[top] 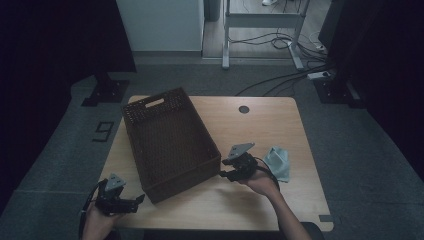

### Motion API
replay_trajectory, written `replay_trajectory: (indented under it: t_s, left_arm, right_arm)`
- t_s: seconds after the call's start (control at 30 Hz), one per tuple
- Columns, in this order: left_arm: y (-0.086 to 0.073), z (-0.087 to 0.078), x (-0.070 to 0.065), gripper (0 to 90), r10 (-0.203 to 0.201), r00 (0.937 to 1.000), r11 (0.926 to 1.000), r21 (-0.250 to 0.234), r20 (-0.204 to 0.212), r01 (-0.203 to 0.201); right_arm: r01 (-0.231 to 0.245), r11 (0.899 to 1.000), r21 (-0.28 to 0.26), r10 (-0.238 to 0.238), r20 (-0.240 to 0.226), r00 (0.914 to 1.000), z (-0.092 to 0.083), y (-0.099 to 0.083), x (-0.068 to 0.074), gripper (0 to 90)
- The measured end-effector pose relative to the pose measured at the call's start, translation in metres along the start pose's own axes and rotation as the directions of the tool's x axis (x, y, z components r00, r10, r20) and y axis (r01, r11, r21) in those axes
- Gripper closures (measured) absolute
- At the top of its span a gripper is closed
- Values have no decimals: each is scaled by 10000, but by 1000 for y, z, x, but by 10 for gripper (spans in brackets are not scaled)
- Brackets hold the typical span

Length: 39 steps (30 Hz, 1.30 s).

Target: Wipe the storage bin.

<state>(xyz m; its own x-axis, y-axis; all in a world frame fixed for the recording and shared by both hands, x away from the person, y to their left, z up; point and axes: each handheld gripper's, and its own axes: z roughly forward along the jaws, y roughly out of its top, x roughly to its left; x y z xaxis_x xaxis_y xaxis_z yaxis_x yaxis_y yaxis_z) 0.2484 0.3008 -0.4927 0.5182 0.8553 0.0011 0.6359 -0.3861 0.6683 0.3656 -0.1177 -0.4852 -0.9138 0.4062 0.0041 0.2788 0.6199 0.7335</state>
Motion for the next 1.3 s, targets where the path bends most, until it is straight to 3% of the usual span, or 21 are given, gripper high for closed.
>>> replay_trajectory:
  t_s: [0.1,0.27,0.37,0.53,0.97,1.3]
  left_arm:
    - [2,-1,-8,13,154,9995,9998,-120,273,-151]
    - [20,7,-26,73,528,9974,9980,-359,491,-511]
    - [27,11,-33,165,777,9967,9962,-416,218,-767]
    - [33,13,-32,248,841,9961,9955,-465,259,-829]
    - [44,23,-28,271,1089,9925,9932,-470,554,-1064]
    - [59,37,-21,340,955,9926,9942,-559,753,-914]
  right_arm:
    - [-52,10000,55,52,79,10000,2,-1,0,468]
    - [-132,9999,-99,134,199,9997,3,2,1,489]
    - [-309,9994,-128,312,243,9992,6,4,1,525]
    - [-299,9995,-73,301,251,9992,8,5,1,573]
    - [-604,9982,36,602,388,9974,1,0,-1,631]
    - [-720,9973,132,714,394,9967,-14,-13,3,652]
